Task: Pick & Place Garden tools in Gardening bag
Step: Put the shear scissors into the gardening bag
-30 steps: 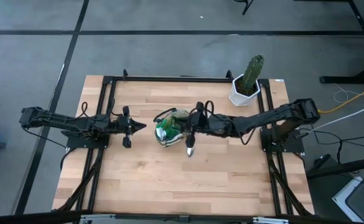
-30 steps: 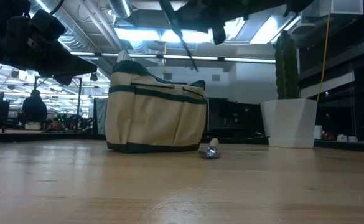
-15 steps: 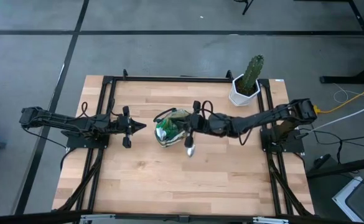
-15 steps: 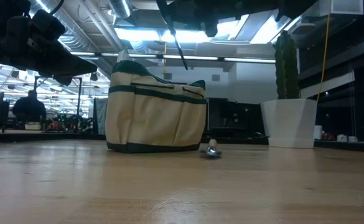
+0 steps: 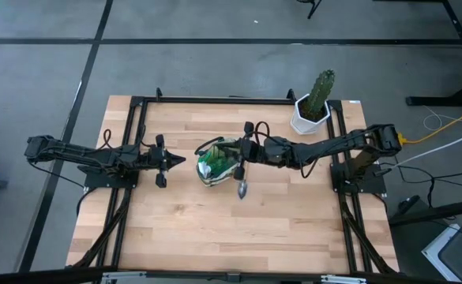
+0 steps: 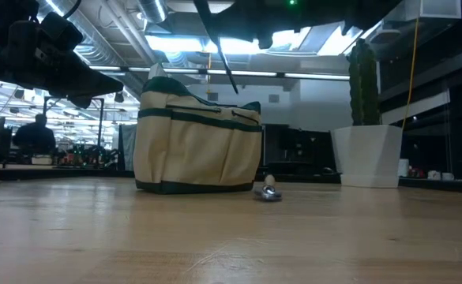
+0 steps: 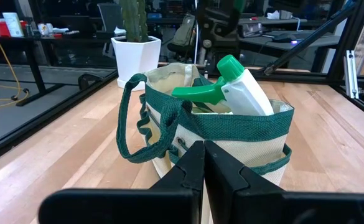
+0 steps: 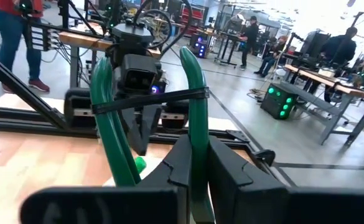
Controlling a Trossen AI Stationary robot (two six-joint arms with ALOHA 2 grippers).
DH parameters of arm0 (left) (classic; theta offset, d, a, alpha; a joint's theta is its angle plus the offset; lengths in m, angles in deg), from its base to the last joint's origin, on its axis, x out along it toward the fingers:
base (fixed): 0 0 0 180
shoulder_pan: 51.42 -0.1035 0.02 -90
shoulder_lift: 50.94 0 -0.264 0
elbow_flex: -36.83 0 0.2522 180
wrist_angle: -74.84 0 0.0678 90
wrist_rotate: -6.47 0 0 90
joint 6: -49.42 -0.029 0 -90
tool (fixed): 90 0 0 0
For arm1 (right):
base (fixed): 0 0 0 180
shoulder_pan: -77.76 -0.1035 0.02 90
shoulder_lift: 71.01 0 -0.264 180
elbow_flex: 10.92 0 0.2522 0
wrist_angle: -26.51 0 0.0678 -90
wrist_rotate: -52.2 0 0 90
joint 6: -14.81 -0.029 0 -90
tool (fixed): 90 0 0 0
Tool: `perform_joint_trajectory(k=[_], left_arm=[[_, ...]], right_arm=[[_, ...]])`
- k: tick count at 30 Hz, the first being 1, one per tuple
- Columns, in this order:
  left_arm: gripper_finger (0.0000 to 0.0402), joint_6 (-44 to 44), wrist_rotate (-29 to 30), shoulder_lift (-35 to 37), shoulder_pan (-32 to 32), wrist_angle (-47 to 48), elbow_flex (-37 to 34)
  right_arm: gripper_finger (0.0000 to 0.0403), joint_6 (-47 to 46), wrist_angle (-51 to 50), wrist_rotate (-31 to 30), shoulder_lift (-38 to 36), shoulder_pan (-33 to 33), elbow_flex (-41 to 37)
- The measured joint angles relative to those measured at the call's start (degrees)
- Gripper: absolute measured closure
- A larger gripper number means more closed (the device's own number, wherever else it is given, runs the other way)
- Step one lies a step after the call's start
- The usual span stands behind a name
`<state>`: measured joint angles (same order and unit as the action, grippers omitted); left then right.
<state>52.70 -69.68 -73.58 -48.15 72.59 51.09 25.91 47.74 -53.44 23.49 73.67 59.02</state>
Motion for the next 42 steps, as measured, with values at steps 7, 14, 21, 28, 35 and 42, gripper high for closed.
perform_joint_trajectory(k=[7, 14, 21, 28, 35, 42], left_arm=[[0.0398, 0.0, 0.0, -0.01, 0.0, 0.0, 0.0], [0.0398, -0.01, 0.0, 0.01, -0.01, 0.0, 0.0], [0.0398, 0.0, 0.0, 0.0, 0.0, -0.01, -0.01], [0.0398, 0.0, 0.0, 0.01, 0.0, 0.0, 0.0], [0.0398, -0.01, -0.02, -0.01, -0.02, 0.0, -0.01], [0.0398, -0.01, 0.0, 0.01, -0.02, 0.0, 0.0]], right_arm=[[0.0374, 0.91, 0.19, 3.87, 0.42, 2.59, 0.02], [0.0374, -1.73, -0.3, 5.35, 4.29, 3.84, 0.0], [0.0374, -1.58, -0.62, 5.35, 7.63, 3.89, 0.0], [0.0374, -1.2, -4.57, 5.35, 8.68, 5.17, -0.02], [0.0375, -1.21, -10.31, 5.31, 8.7, 6.42, -0.02], [0.0375, -0.86, -14.54, 5.33, 8.6, 6.44, 0.09]])
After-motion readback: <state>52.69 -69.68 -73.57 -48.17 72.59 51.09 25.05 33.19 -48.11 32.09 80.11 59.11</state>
